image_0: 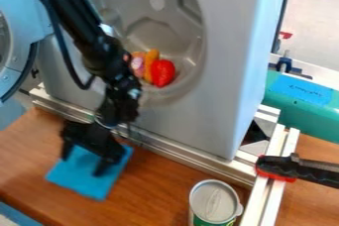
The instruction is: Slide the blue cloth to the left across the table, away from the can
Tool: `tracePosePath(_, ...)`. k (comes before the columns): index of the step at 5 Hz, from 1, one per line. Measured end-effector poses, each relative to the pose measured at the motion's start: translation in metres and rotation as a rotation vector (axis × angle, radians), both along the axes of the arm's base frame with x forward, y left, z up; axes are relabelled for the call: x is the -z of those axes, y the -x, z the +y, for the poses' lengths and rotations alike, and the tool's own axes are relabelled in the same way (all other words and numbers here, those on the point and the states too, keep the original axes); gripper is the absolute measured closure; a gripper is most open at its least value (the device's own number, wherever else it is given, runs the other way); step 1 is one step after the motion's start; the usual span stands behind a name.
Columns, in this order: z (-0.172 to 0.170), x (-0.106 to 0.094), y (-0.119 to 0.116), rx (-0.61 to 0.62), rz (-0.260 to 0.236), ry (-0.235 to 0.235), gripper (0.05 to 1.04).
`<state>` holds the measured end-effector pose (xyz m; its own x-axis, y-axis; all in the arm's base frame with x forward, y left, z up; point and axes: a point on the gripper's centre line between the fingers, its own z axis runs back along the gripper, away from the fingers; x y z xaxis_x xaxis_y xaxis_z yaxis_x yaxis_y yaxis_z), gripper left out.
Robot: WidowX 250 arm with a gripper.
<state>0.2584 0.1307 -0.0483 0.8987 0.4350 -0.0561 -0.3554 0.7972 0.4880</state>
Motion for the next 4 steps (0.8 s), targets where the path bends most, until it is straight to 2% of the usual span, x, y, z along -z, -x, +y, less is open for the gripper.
tracePosePath(1, 0.035, 0.000, 0.003, -0.080, 0.075, -0.008, 0.083)
tracePosePath(2, 0.050, 0.007, 0.008, -0.116, 0.100, 0.018, 0.083)
tracePosePath(3, 0.043, 0.009, 0.007, -0.069, 0.115, 0.086, 0.083)
tracePosePath(4, 0.020, -0.035, 0.009, 0.016, -0.016, 0.167, 0.083)
